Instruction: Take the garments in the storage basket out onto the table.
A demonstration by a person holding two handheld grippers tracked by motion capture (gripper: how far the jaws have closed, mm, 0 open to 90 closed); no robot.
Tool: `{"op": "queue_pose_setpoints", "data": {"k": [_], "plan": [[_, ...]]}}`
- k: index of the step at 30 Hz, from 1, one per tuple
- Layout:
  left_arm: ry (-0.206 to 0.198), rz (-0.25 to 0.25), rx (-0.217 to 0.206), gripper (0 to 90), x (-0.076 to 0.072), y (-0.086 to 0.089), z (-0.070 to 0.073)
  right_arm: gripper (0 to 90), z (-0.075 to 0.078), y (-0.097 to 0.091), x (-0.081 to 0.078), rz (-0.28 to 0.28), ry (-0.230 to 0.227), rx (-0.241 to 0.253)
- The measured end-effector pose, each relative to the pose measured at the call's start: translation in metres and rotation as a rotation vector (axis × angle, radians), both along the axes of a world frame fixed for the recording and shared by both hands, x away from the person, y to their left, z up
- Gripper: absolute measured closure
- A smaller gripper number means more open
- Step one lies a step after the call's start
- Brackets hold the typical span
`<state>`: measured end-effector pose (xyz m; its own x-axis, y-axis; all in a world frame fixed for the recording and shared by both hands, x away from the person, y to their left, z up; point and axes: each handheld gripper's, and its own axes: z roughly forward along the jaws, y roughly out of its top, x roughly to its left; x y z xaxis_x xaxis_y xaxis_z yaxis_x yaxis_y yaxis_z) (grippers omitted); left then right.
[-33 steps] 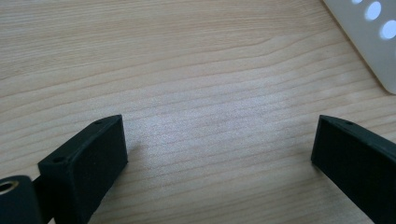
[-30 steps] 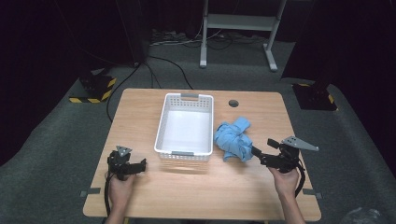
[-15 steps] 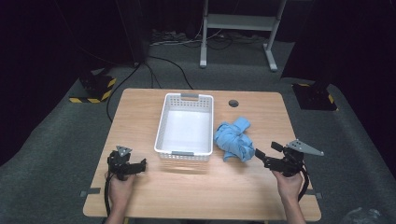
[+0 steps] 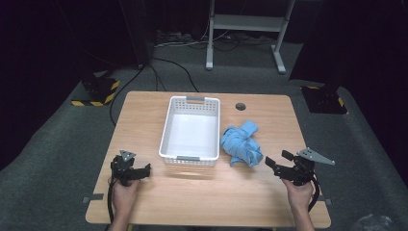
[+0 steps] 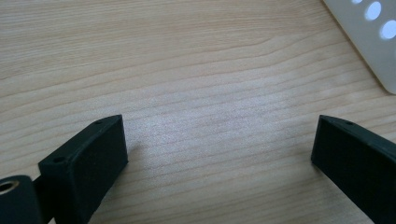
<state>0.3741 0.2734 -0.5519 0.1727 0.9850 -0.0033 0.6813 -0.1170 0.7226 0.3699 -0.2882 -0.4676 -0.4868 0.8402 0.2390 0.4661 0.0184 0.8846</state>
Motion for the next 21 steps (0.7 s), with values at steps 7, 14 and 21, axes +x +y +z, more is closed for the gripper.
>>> {"op": "queue_pose_setpoints", "data": {"k": [7, 14, 21], "plan": [[0.0, 0.0, 0.0, 3.7, 0.0, 0.0, 0.0, 13.4, -0.006, -0.001, 0.001, -0.011, 0.011, -0.006], [0.0, 0.0, 0.0, 3.7, 0.0, 0.0, 0.0, 13.6, -0.012, -0.002, 0.001, -0.022, 0.024, -0.017], [0.0, 0.0, 0.0, 3.8, 0.0, 0.0, 0.0, 14.0, -0.017, -0.002, 0.001, -0.036, 0.037, -0.028]]}}
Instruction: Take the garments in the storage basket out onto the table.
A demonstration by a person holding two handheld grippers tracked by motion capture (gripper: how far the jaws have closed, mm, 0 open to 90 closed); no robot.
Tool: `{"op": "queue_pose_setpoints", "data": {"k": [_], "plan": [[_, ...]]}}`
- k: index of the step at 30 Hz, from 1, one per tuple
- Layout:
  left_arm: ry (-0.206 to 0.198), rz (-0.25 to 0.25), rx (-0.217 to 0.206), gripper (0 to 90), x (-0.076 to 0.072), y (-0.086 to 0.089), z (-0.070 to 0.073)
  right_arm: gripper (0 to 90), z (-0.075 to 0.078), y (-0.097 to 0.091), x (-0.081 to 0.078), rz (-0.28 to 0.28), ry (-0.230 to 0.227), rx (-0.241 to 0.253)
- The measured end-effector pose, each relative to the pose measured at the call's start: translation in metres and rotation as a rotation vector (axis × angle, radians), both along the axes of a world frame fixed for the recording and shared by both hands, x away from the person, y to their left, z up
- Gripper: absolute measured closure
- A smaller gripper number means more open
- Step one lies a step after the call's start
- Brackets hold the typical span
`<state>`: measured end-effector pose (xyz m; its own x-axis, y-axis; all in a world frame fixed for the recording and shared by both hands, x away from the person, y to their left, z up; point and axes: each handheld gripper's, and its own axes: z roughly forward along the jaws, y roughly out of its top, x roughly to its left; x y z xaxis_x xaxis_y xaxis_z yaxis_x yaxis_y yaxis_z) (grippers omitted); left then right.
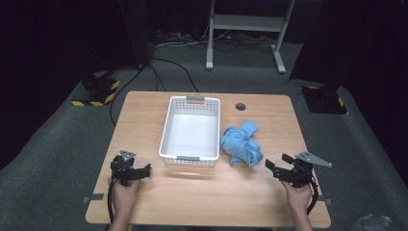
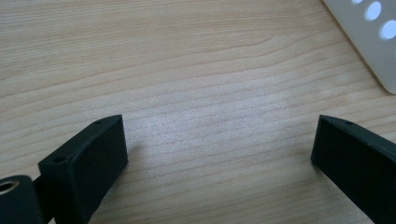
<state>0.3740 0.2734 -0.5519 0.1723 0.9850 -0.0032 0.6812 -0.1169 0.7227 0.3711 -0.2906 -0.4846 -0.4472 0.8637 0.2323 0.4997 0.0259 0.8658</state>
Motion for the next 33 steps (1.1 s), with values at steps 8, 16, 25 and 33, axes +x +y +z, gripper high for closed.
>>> {"op": "queue_pose_setpoints", "data": {"k": [8, 16, 25, 33], "plan": [[0.0, 0.0, 0.0, 3.7, 0.0, 0.0, 0.0, 14.5, -0.007, 0.0, 0.002, -0.018, 0.016, -0.021], [0.0, 0.0, -0.001, 3.8, 0.0, 0.0, 0.0, 15.2, -0.014, -0.003, 0.004, -0.045, 0.033, -0.042], [0.0, 0.0, -0.001, 3.8, 0.0, 0.0, 0.0, 15.8, -0.026, -0.006, 0.008, -0.078, 0.064, -0.051], [0.0, 0.0, -0.001, 3.7, 0.0, 0.0, 0.0, 15.9, -0.033, -0.006, 0.01, -0.089, 0.082, -0.069]]}}
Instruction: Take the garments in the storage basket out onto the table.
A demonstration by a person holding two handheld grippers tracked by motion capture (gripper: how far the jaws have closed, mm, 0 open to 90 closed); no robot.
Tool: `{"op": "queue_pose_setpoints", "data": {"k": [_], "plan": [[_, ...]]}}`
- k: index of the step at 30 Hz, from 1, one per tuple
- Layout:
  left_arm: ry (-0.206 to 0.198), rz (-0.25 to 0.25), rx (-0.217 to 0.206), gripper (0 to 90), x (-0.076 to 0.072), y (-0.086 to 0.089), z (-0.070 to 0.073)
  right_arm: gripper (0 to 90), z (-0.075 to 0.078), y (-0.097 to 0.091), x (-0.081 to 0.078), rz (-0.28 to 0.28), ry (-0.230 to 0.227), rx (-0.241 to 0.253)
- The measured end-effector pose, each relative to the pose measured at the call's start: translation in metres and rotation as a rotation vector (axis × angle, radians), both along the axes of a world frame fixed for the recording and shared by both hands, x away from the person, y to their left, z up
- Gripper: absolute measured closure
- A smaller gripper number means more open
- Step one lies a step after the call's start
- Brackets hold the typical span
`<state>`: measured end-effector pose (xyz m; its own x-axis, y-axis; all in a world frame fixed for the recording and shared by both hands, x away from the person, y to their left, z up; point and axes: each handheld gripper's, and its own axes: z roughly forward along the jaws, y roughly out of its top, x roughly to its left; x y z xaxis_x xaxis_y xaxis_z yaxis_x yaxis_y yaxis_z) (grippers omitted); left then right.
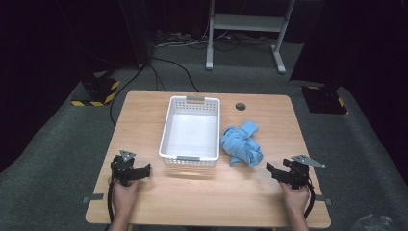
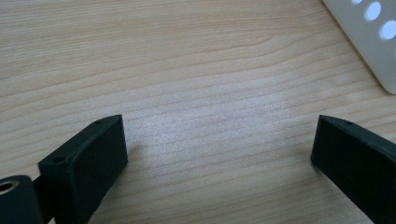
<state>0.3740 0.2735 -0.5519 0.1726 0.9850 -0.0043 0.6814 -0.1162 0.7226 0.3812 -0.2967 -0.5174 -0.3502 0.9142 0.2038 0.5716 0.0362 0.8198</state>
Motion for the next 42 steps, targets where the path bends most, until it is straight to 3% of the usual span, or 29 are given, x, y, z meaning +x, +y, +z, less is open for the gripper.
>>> {"op": "queue_pose_setpoints", "data": {"k": [10, 25, 42], "plan": [[0.0, 0.0, 0.0, 3.8, 0.0, 0.0, 0.0, 15.9, -0.005, 0.003, 0.003, -0.008, 0.016, -0.042], [0.0, 0.0, 0.0, 3.7, 0.0, 0.0, 0.0, 15.8, -0.017, 0.015, 0.009, -0.004, 0.046, -0.168], [0.0, 0.001, 0.0, 3.8, 0.0, 0.0, 0.0, 15.6, -0.026, 0.02, 0.014, -0.007, 0.068, -0.217]]}}
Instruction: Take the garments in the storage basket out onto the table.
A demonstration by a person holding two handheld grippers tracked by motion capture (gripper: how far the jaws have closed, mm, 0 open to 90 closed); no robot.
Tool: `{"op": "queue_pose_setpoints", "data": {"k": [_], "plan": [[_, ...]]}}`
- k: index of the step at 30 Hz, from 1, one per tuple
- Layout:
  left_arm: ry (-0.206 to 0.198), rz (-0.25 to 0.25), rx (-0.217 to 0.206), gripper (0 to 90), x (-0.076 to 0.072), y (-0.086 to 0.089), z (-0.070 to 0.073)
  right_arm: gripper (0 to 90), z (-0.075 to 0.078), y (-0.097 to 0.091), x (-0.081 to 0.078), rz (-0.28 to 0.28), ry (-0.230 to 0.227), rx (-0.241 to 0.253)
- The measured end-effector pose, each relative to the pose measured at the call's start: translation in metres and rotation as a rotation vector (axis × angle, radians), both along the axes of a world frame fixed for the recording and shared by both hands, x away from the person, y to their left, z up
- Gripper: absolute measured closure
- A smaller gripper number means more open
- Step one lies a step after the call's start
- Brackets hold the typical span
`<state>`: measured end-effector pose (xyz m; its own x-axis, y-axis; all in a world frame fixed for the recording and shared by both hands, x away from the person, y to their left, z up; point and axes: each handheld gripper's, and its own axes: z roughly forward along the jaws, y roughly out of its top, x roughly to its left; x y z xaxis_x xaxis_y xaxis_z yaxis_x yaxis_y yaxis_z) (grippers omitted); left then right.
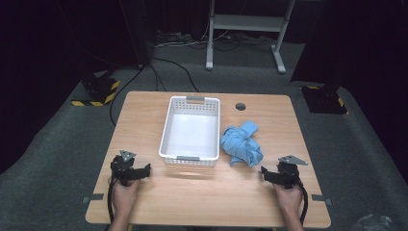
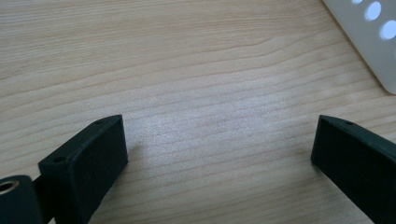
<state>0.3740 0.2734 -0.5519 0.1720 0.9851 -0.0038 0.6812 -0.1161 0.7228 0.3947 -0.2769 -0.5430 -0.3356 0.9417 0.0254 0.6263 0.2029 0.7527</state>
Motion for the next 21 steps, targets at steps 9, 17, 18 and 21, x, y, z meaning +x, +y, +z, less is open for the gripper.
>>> {"op": "queue_pose_setpoints", "data": {"k": [9, 17, 18, 21], "plan": [[0.0, 0.0, 0.001, 3.7, -0.0001, 0.0, 0.0, 13.1, -0.0007, 0.0056, 0.0029, 0.008, 0.005, -0.05], [0.001, 0.001, 0.0, 3.8, -0.0002, -0.0001, 0.0, 12.7, -0.0008, 0.0067, 0.0034, -0.001, 0.007, -0.05], [0.001, 0.001, 0.0, 3.8, -0.0002, 0.0, 0.0, 12.7, -0.0008, 0.0067, 0.0033, -0.001, 0.007, -0.05], [0.0, 0.002, 0.0, 3.8, -0.0002, -0.0001, 0.0, 12.7, -0.0008, 0.0069, 0.0031, -0.004, 0.007, -0.05]]}}
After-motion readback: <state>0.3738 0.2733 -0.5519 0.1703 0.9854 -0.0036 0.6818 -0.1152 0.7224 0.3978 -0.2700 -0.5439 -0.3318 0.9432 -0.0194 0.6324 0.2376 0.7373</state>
